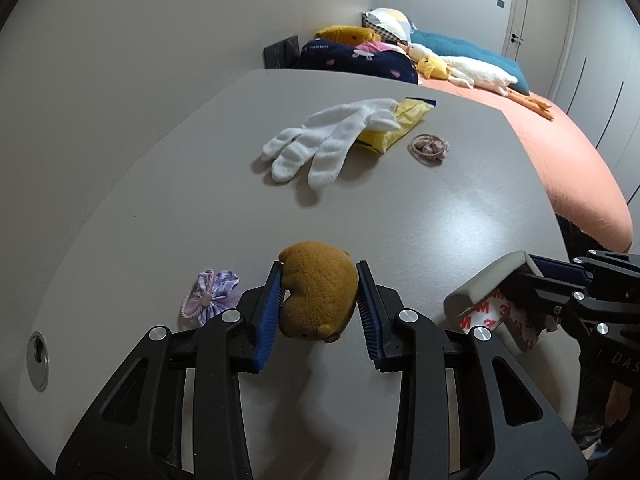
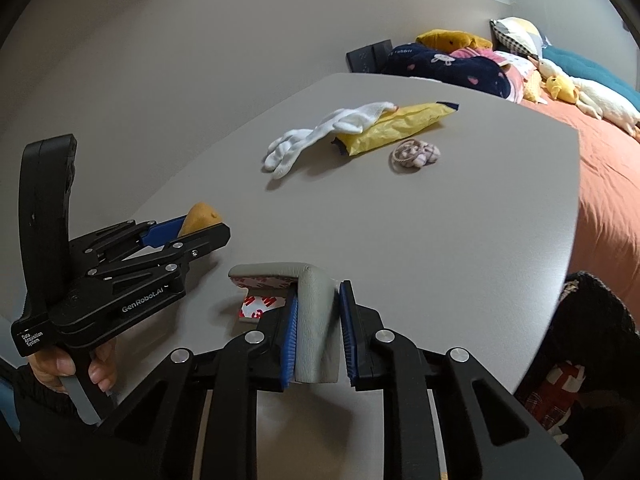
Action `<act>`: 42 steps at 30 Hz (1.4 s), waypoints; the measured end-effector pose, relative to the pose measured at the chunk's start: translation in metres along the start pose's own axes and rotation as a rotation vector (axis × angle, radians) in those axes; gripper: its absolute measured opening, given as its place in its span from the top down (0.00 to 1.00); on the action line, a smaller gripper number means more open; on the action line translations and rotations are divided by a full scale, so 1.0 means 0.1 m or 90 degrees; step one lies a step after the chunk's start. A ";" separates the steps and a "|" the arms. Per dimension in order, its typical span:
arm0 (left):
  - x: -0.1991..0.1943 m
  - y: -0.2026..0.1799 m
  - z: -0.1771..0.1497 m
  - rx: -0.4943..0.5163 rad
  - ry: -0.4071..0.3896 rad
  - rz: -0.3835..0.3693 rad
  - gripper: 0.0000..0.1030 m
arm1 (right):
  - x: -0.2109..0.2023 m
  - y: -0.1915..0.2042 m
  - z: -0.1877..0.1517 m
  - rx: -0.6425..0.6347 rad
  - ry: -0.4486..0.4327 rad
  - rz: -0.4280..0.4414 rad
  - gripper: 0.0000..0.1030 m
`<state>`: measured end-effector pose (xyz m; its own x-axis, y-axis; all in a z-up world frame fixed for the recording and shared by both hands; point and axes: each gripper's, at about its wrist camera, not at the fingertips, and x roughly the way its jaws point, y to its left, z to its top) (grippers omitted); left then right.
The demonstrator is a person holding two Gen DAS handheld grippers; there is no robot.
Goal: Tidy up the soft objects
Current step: 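Grasp the brown bear with the left tool while the right tool grasps the grey corner piece, then carry both items over the black bin and open both tools to drop them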
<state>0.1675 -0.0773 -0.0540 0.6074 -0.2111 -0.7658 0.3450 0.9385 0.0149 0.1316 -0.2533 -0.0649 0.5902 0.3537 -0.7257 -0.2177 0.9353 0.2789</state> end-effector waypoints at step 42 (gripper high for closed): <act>-0.80 -1.44 0.00 0.071 -0.074 -0.098 0.66 | -1.68 -0.87 -0.55 0.090 -0.146 -0.092 0.80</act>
<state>0.0692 -0.1953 0.0050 0.6182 -0.3851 -0.6852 0.5125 0.8584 -0.0201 0.0088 -0.3938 -0.0013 0.7711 0.1919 -0.6071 -0.0186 0.9599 0.2799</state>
